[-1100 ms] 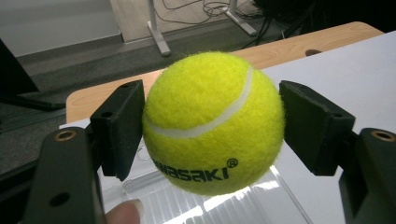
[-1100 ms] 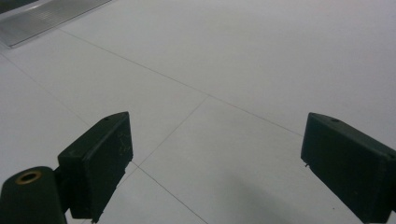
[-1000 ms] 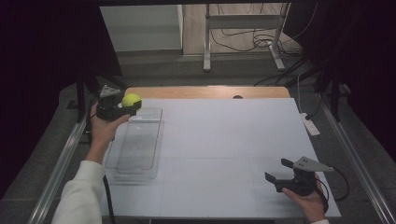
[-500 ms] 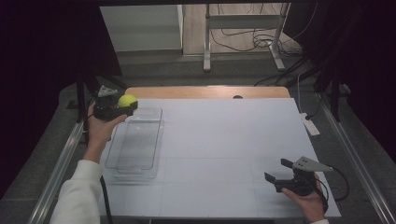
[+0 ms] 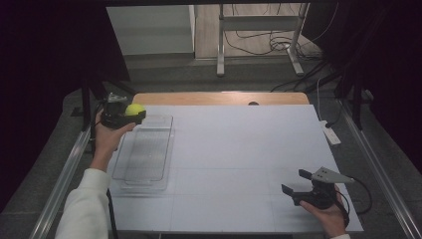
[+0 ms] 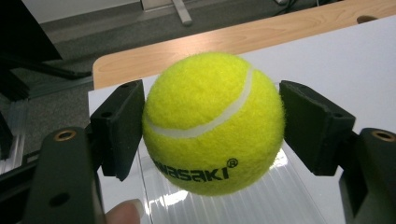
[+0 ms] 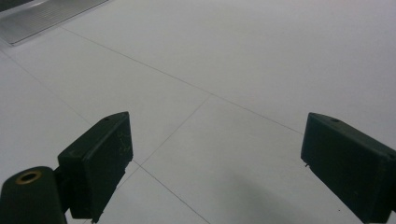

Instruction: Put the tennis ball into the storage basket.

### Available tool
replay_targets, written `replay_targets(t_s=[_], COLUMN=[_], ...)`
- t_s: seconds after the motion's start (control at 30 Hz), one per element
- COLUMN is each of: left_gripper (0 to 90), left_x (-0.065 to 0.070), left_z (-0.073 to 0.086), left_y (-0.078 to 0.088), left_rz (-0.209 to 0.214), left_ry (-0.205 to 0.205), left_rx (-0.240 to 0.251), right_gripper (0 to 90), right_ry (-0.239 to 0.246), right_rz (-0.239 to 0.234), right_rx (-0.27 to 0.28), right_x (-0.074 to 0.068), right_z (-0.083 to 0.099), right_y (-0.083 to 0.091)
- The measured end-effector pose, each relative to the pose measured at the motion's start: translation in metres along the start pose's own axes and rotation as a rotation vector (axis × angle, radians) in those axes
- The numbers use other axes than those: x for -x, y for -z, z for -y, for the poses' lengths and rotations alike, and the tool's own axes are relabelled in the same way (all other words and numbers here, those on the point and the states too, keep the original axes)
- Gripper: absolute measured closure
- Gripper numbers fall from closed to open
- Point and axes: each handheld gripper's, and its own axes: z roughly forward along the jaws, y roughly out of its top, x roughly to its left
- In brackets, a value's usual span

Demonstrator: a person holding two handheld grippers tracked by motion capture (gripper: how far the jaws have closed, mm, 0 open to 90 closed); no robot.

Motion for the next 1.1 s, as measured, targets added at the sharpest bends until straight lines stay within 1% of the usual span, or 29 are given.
replay_targets(t_s=[0.3, 0.53, 0.57, 0.6, 0.7, 1.0, 1.1], left_gripper=[26.9, 27.0, 26.9, 26.9, 26.9, 26.9, 26.9], left_x=[0.001, -0.001, -0.001, -0.001, -0.001, 0.003, 0.003], left_z=[0.003, 0.004, 0.005, 0.005, 0.008, 0.014, 0.017], left_y=[-0.011, -0.014, -0.016, -0.016, -0.023, -0.039, -0.043], left_rz=[-0.008, -0.014, -0.023, -0.023, -0.025, -0.028, -0.028], left_ry=[-0.003, -0.002, -0.011, -0.011, -0.017, -0.035, -0.034], left_rx=[-0.042, -0.058, -0.080, -0.080, -0.115, -0.176, -0.195], right_gripper=[9.2, 9.2, 9.2, 9.2, 9.2, 9.2, 9.2], right_ry=[0.004, 0.003, 0.003, 0.003, 0.003, 0.004, 0.005], right_rz=[0.000, -0.002, -0.002, -0.002, -0.005, -0.006, -0.006], right_rx=[-0.002, -0.001, -0.001, -0.001, -0.001, -0.005, -0.001], right_x=[0.000, 0.000, -0.001, -0.001, -0.001, 0.000, 0.000], right_z=[0.000, 0.000, 0.000, 0.000, 0.000, 0.000, 0.001], right_y=[0.000, 0.000, 0.000, 0.000, -0.001, -0.001, 0.000])
